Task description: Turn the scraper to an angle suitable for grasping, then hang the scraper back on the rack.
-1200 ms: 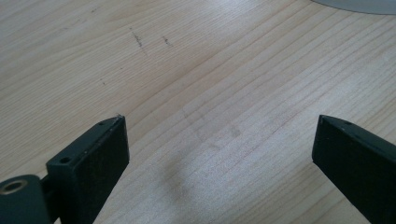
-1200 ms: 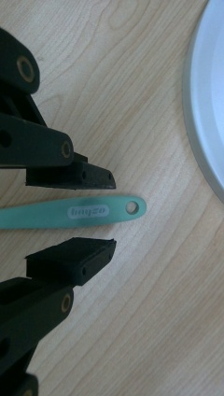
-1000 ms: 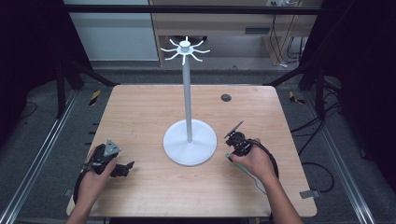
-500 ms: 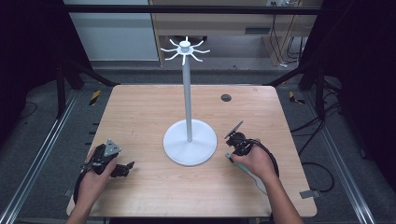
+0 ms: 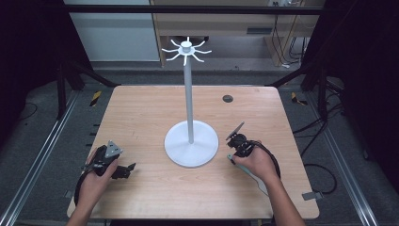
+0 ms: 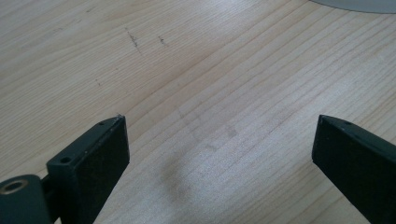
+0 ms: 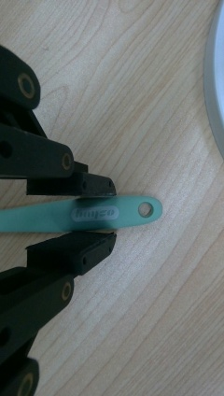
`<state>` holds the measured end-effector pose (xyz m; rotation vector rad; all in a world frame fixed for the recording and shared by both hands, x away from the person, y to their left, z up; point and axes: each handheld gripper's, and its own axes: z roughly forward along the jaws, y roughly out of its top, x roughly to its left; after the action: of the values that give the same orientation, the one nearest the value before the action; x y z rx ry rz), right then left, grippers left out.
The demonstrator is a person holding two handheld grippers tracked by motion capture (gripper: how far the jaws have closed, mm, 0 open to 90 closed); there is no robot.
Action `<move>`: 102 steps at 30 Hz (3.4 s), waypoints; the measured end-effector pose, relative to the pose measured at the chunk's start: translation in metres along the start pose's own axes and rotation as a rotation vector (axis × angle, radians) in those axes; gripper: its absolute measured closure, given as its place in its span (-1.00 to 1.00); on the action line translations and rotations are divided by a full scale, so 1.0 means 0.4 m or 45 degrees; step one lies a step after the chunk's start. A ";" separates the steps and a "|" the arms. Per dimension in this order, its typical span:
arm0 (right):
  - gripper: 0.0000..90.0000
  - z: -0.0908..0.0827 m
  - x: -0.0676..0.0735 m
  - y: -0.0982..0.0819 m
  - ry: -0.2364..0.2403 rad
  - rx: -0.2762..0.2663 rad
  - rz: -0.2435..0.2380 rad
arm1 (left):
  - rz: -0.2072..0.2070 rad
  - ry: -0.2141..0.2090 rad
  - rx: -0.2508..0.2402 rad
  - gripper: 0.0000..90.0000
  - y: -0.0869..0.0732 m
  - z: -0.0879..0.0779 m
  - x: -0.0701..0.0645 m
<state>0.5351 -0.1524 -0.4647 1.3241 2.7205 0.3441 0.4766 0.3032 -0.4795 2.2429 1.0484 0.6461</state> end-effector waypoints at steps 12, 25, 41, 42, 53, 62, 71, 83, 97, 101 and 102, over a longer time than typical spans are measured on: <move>0.63 0.005 0.009 0.002 -0.025 0.017 -0.022 | -0.002 0.001 -0.003 -0.92 0.000 0.000 0.001; 0.65 -0.094 -0.016 -0.031 0.014 -0.260 0.059 | 0.002 -0.005 0.000 -0.92 0.000 0.002 0.000; 0.66 -0.262 -0.034 -0.051 -0.059 -0.580 0.106 | -0.007 0.001 0.001 -0.92 -0.002 0.000 0.005; 0.66 -0.272 -0.033 -0.050 -0.064 -0.595 0.110 | -0.008 0.001 0.000 -0.92 -0.002 0.000 0.004; 0.66 -0.354 -0.027 -0.052 -0.080 -0.743 0.097 | -0.014 0.004 -0.003 -0.93 -0.002 0.000 0.006; 0.66 -0.418 -0.027 -0.056 -0.072 -0.881 0.116 | -0.012 0.002 -0.001 -0.93 -0.002 -0.001 0.005; 0.66 -0.454 -0.023 -0.045 -0.091 -0.977 0.114 | -0.011 0.003 -0.002 -0.93 -0.002 0.000 0.005; 0.66 -0.522 0.004 -0.014 -0.097 -1.078 0.076 | -0.011 0.001 -0.001 -0.93 -0.002 0.000 0.005; 0.66 -0.564 0.031 0.018 -0.091 -1.159 0.051 | -0.011 0.000 0.002 -0.93 -0.002 0.001 0.005; 0.66 -0.578 0.040 0.027 -0.098 -1.170 0.036 | -0.010 -0.002 0.002 -0.93 -0.002 0.001 0.005; 0.66 -0.582 0.042 0.029 -0.097 -1.172 0.032 | -0.010 -0.002 0.003 -0.93 -0.002 0.001 0.004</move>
<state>0.4908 -0.1695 -0.2361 1.0312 2.0012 1.3005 0.4774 0.3050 -0.4800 2.2396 1.0568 0.6402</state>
